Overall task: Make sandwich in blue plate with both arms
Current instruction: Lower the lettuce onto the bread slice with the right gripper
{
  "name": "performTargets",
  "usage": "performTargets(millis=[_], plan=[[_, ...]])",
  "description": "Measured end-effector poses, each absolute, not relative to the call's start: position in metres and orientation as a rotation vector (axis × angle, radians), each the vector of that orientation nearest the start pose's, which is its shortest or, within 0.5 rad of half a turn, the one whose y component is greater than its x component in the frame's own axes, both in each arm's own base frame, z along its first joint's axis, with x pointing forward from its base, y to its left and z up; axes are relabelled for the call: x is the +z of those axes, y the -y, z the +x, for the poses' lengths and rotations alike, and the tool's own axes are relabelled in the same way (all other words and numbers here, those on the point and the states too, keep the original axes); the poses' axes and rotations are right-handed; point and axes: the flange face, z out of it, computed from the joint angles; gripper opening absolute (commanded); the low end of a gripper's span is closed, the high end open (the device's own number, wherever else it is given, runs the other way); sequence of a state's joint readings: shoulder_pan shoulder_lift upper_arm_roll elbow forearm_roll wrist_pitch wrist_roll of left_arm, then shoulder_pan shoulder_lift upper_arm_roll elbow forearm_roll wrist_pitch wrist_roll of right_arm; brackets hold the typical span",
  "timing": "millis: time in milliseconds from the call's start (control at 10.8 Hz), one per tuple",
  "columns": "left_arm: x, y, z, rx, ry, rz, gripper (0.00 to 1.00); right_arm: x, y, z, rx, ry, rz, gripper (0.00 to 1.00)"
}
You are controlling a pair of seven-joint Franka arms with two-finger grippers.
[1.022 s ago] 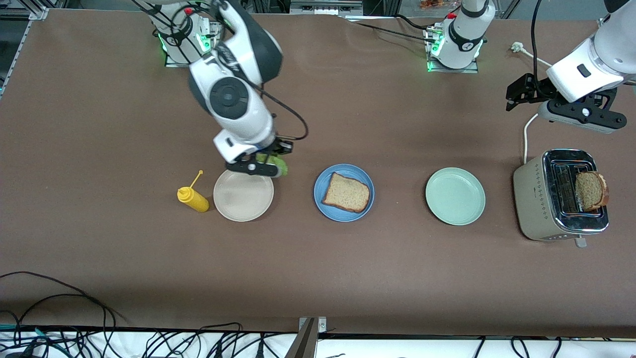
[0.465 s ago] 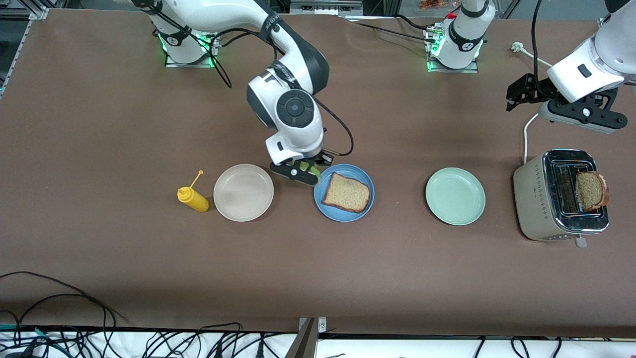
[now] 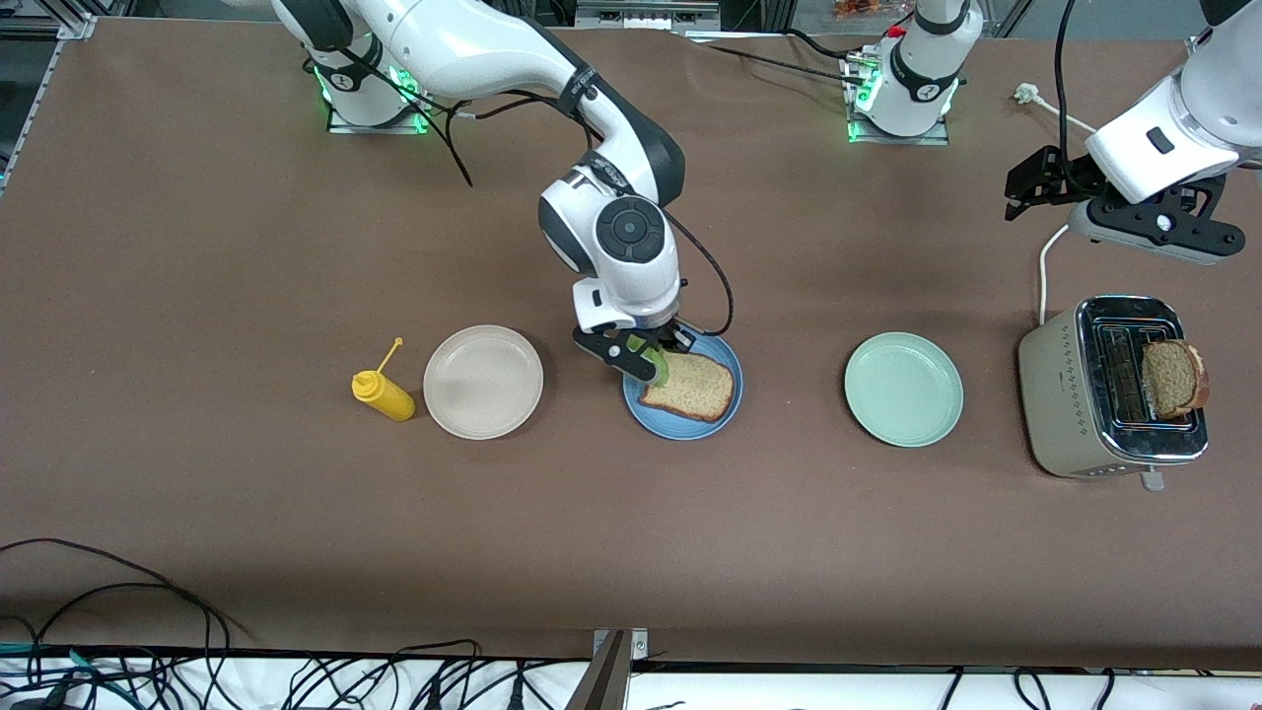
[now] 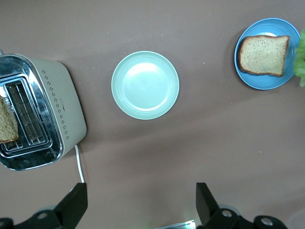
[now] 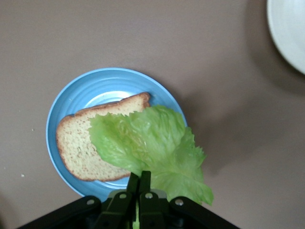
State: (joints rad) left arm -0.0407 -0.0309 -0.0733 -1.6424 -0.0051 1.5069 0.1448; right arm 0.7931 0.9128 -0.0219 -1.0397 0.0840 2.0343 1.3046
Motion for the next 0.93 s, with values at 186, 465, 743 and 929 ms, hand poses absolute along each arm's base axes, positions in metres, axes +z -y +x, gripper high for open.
performTargets(millis=[186,465,743,929], plan=[[0.603,0.062,0.533,0.164,-0.405,-3.115,1.00,0.283,-0.567,0.557,-0.035,-0.879,-2.874,0.00],[0.603,0.062,0.533,0.165,-0.405,-3.116,1.00,0.281,-0.586,0.554,-0.096,-0.924,-2.784,0.00],[0.602,0.062,0.532,0.166,-0.405,-3.115,1.00,0.284,-0.588,0.558,-0.125,-0.935,-2.742,0.00],[0.602,0.062,0.532,0.168,-0.405,-3.115,1.00,0.265,-0.585,0.563,-0.150,-0.940,-2.736,0.00]])
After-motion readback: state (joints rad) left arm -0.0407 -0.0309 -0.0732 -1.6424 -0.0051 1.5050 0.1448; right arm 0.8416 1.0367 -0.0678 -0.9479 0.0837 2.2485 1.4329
